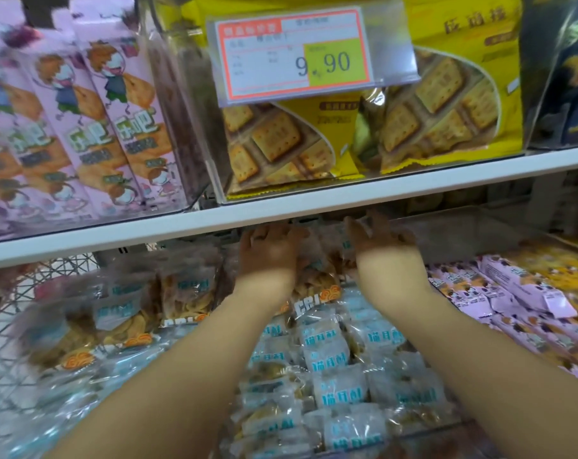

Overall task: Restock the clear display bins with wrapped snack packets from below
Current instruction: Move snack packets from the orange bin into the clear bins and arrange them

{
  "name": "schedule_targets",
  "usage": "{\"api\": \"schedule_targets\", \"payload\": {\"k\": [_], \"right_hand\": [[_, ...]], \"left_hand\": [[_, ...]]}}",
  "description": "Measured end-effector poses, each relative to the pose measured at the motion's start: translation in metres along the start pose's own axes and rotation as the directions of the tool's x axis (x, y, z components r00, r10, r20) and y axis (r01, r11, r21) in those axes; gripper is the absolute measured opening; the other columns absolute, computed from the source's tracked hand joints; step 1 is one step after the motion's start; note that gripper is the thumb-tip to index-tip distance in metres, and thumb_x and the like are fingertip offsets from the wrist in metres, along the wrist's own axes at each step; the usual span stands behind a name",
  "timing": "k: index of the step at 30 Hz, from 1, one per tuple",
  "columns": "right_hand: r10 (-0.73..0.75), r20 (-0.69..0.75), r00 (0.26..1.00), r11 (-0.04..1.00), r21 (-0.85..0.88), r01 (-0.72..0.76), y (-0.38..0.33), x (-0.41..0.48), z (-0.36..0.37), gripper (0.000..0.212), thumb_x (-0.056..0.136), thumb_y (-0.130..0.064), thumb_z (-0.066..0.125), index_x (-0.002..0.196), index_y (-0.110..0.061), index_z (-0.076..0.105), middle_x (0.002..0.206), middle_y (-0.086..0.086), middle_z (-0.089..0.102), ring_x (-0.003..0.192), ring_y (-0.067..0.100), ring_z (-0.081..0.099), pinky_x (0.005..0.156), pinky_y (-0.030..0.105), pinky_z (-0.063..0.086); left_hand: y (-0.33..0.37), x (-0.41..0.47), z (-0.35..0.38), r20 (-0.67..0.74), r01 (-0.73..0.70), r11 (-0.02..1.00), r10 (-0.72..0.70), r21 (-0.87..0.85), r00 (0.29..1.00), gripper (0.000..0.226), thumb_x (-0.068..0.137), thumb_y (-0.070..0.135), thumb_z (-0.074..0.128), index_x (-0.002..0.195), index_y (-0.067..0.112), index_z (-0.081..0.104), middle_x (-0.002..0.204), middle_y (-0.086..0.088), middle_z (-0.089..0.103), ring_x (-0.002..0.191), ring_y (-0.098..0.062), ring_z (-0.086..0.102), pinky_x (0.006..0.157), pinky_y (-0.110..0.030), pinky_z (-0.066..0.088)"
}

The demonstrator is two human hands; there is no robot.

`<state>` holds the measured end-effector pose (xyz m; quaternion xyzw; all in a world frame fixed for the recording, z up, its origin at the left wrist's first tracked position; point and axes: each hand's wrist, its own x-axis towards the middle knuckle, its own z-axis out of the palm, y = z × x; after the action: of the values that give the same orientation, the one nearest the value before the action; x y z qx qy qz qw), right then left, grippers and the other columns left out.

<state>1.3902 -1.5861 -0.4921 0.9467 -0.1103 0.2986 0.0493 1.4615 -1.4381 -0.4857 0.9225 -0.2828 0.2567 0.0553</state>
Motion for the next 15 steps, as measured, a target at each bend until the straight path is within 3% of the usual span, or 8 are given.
{"api": "schedule_targets", "payload": {"k": [2, 5, 7, 10, 15], "right_hand": [[-0.101, 0.145, 0.984, 0.990, 0.117, 0.085, -0.006, -0.009, -0.011, 0.058, 0.082, -0.016, 0.064, 0.136, -0.024, 0.043, 0.133, 0.013, 0.045, 0.099, 0.035, 0.060, 0.080, 0.037, 0.048], [-0.262, 0.255, 0.931, 0.940, 0.285, 0.186, -0.022, -0.028, -0.015, 0.051, 0.091, -0.013, 0.055, 0.136, -0.032, 0.040, 0.122, 0.004, 0.051, 0.097, 0.027, 0.060, 0.075, 0.035, 0.048], [-0.318, 0.296, 0.901, 0.923, 0.312, 0.224, -0.027, -0.033, -0.007, 0.059, 0.091, -0.011, 0.056, 0.139, -0.035, 0.034, 0.129, 0.004, 0.042, 0.091, 0.026, 0.059, 0.066, 0.031, 0.044], [-0.307, 0.301, 0.903, 0.931, 0.290, 0.220, -0.032, -0.027, 0.003, 0.067, 0.091, -0.014, 0.057, 0.144, -0.038, 0.024, 0.139, 0.007, 0.036, 0.092, 0.027, 0.060, 0.072, 0.034, 0.048], [-0.240, 0.242, 0.940, 0.954, 0.236, 0.183, -0.036, -0.014, 0.012, 0.071, 0.087, -0.023, 0.065, 0.141, -0.040, 0.023, 0.141, 0.008, 0.029, 0.086, 0.025, 0.062, 0.069, 0.035, 0.054]], "left_hand": [[-0.009, -0.004, -0.011, 0.023, 0.048, 0.998, -0.047, -0.029, 0.999, 0.045, 0.093, 0.042, 0.053, 0.137, 0.036, 0.043, 0.146, 0.000, 0.037, 0.135, -0.028, 0.032, 0.114, -0.041, 0.018], [-0.021, -0.014, -0.018, 0.046, 0.145, 0.988, -0.147, 0.047, 0.988, 0.052, 0.086, 0.046, 0.061, 0.132, 0.029, 0.044, 0.142, -0.005, 0.040, 0.130, -0.030, 0.039, 0.106, -0.040, 0.028], [-0.025, -0.027, -0.017, 0.023, 0.124, 0.985, -0.128, 0.119, 0.992, 0.061, 0.069, 0.047, 0.076, 0.117, 0.016, 0.055, 0.124, -0.014, 0.051, 0.110, -0.037, 0.053, 0.090, -0.043, 0.040], [-0.029, -0.041, -0.006, 0.034, 0.040, 0.966, -0.051, 0.256, 0.998, 0.070, 0.042, 0.044, 0.089, 0.096, 0.007, 0.065, 0.096, -0.020, 0.059, 0.080, -0.041, 0.061, 0.073, -0.054, 0.048], [-0.021, -0.030, -0.005, 0.129, 0.010, 0.909, -0.070, 0.416, 0.989, 0.069, 0.058, 0.028, 0.083, 0.117, 0.001, 0.059, 0.111, -0.024, 0.057, 0.092, -0.042, 0.060, 0.079, -0.071, 0.042]]}}
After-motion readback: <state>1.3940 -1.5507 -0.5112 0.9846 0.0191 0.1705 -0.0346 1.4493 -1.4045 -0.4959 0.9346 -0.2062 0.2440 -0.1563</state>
